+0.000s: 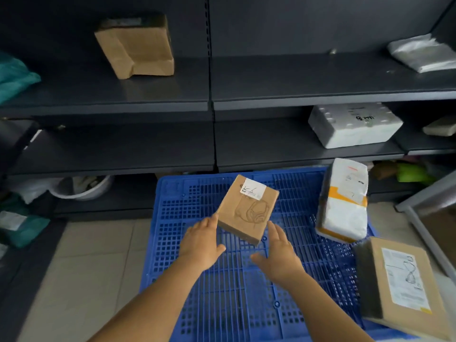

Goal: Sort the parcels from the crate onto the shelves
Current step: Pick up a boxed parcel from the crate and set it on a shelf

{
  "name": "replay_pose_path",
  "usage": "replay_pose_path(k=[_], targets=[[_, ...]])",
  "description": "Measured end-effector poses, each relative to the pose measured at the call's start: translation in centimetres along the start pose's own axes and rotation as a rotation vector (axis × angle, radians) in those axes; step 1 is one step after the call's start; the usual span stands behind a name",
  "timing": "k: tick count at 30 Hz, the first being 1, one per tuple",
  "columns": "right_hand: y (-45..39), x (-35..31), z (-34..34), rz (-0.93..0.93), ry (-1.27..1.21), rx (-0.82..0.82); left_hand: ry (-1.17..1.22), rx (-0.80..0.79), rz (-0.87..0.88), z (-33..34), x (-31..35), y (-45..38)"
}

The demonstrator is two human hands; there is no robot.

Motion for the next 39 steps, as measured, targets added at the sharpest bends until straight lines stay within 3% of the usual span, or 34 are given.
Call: replay_pose_path(k=[11,19,31,39], targets=[[-11.1,3.7,4.2,0.084,-0.317,0.034,0.285,-0.02,-0.004,4.0,-1.2,-11.7],[-14.3,5.4,6.0,0.072,-0.506,0.027,0.43,0.012,-0.061,6.3,-0.9,-13.6],[-7.3,2.3,2.2,-0.093,-0.417,-0.02,0.71,0.19,-0.172,4.4,-0.7,-2.7],[0.3,-5.7,-1.6,-0.38,-0.327,-0.061,0.865,0.524,-0.291,-1.2,-1.5,9.2]])
Point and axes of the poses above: each hand's wrist, its own y-axis away from the middle knuckle, its own z-axis out of the palm, x = y × z, the point moved 5 cm from there along -y, towards the middle knuckle, and after that the axes turned 5 degrees about -x, right-handed, at the moved point
